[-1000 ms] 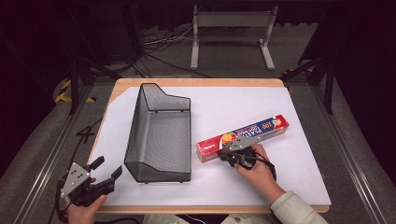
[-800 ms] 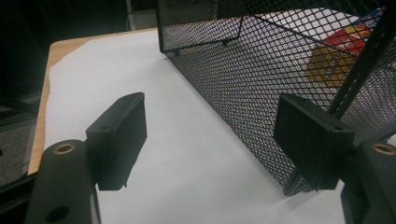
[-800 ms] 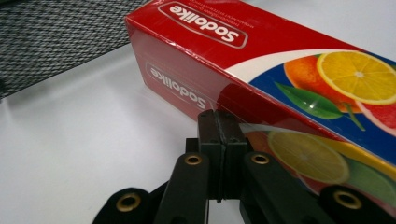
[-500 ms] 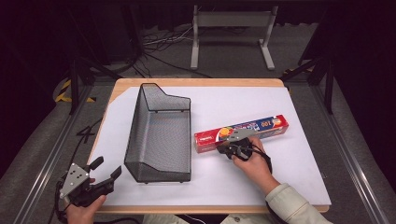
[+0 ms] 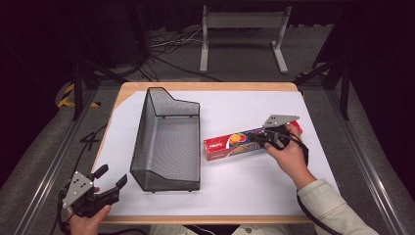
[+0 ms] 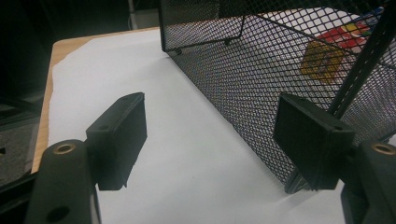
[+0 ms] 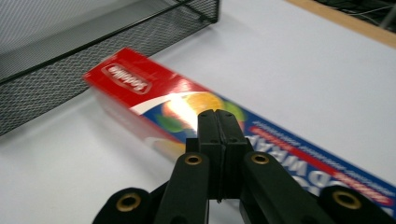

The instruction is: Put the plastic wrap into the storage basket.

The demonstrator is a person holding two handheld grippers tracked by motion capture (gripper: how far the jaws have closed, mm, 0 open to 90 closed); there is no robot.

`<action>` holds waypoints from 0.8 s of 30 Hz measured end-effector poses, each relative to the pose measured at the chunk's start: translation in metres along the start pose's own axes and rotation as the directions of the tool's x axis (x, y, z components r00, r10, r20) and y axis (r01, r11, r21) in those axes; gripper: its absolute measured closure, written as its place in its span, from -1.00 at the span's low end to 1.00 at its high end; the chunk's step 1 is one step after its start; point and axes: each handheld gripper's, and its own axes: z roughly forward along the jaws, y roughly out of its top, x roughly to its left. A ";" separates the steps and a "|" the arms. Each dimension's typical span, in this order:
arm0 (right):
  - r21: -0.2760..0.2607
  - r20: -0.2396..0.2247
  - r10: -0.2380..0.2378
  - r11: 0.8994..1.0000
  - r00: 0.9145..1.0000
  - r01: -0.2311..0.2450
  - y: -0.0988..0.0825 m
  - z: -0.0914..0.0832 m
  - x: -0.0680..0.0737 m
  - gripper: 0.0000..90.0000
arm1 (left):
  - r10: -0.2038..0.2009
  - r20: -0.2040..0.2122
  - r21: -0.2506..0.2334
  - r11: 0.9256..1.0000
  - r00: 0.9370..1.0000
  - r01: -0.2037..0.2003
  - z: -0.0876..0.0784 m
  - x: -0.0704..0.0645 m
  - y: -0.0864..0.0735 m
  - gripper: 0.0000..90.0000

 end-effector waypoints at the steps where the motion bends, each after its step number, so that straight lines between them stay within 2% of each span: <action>1: 0.000 0.000 0.000 1.000 1.000 0.000 0.000 0.000 0.000 1.00 | 0.001 0.000 0.000 1.000 1.000 -0.001 0.000 0.000 0.000 -0.41; 4: -0.012 0.038 0.027 1.000 0.999 -0.027 0.005 -0.006 -0.015 1.00 | 0.003 0.002 0.003 1.000 1.000 -0.003 0.000 0.000 0.000 -0.41; 11: -0.014 0.093 0.069 0.998 0.993 -0.068 0.013 -0.012 -0.042 1.00 | 0.003 0.000 0.003 1.000 1.000 -0.003 0.000 0.000 0.000 -0.41; 24: 0.019 0.180 0.132 0.990 0.975 -0.138 0.015 -0.011 -0.084 1.00 | -0.002 -0.006 0.001 1.000 1.000 0.002 -0.003 -0.001 -0.001 -0.41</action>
